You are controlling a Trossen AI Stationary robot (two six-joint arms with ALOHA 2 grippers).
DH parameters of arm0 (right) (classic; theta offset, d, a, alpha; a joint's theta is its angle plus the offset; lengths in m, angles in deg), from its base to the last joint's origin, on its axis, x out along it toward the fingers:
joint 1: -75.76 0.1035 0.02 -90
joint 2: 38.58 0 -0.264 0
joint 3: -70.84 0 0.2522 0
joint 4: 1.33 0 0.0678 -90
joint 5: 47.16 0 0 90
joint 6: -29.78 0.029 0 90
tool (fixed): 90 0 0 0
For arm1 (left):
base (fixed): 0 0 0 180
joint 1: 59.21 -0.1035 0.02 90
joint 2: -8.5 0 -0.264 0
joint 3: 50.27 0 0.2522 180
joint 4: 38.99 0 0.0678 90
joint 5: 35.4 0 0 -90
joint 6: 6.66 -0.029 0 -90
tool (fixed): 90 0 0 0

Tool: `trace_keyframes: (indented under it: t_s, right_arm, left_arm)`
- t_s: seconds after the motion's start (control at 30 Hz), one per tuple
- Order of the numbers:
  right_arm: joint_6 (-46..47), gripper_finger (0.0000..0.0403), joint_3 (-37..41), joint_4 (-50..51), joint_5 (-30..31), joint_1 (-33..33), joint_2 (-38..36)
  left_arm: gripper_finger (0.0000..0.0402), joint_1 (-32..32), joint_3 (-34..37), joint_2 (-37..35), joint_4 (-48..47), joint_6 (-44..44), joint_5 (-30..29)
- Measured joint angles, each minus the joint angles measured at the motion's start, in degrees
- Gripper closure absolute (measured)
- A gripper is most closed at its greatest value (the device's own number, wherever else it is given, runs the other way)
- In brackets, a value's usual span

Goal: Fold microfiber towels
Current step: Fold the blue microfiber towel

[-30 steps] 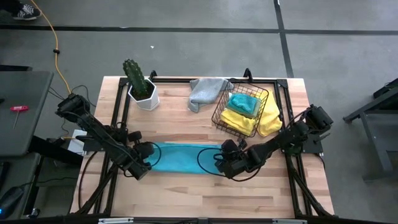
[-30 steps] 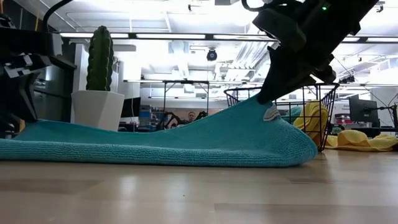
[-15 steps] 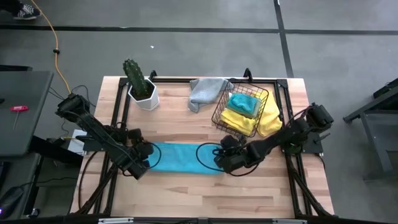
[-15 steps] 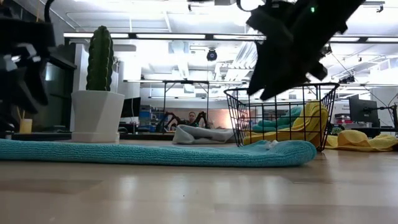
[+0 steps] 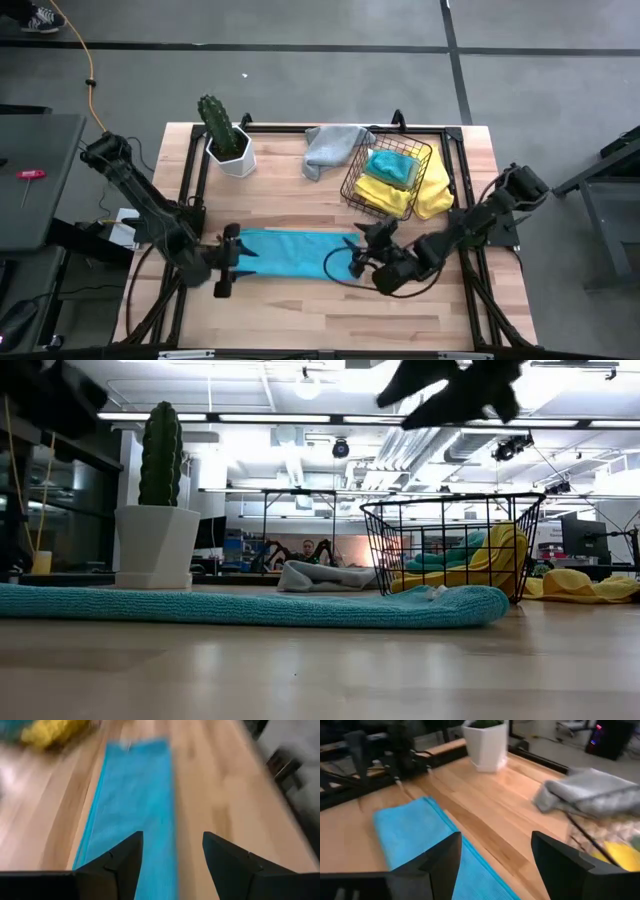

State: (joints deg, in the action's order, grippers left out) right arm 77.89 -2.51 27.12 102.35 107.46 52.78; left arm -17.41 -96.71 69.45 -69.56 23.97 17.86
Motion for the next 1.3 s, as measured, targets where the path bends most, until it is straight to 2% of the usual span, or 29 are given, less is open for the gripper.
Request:
trace_keyframes:
  t_s: [0.13, 0.23, 0.33, 0.5, 0.63, 0.87, 1.03, 1.13, 1.3]
  right_arm:
    - [-11.7, 0.0169, 0.0, -13.5, -5.5, -3.8, 3.2]
    - [-22.1, 0.0169, 0.0, -24.7, -13.9, -8.3, 5.7]
    - [-31.1, 0.0169, 0.0, -32.9, -21.8, -12.8, 7.3]
    - [-41.1, 0.0169, 0.0, -45.7, -30.2, -18.2, 7.7]
    - [-45.3, 0.0169, 0.0, -53.2, -36.9, -19.6, 7.7]
    - [-47.6, 0.0169, 0.0, -53.2, -38.7, -17.9, 7.7]
    - [-51.5, 0.0169, 0.0, -54.2, -37.8, -17.0, 7.7]
    - [-51.4, 0.0169, 0.0, -54.4, -35.8, -17.2, 7.7]
    - [-51.2, 0.0169, 0.0, -54.4, -35.7, -17.6, 7.7]
  left_arm:
    - [0.0208, -4.0, 7.0, -5.4, 16.2, -11.2, 1.8]
    - [0.0208, -7.6, 11.8, -9.5, 26.5, -18.7, 3.7]
    - [0.0209, -11.1, 16.3, -14.1, 34.4, -24.3, 8.0]
    - [0.0209, -15.6, 23.7, -22.9, 42.8, -27.8, 12.0]
    - [0.0209, -16.9, 26.2, -29.6, 43.6, -27.3, 14.3]
    - [0.0209, -16.8, 24.9, -35.2, 38.9, -24.8, 14.0]
    - [0.0209, -16.1, 24.6, -35.4, 37.6, -25.4, 13.8]
    - [0.0209, -16.2, 24.6, -35.4, 37.6, -25.8, 13.5]
    - [0.0209, -16.2, 24.6, -35.4, 37.6, -26.4, 13.4]
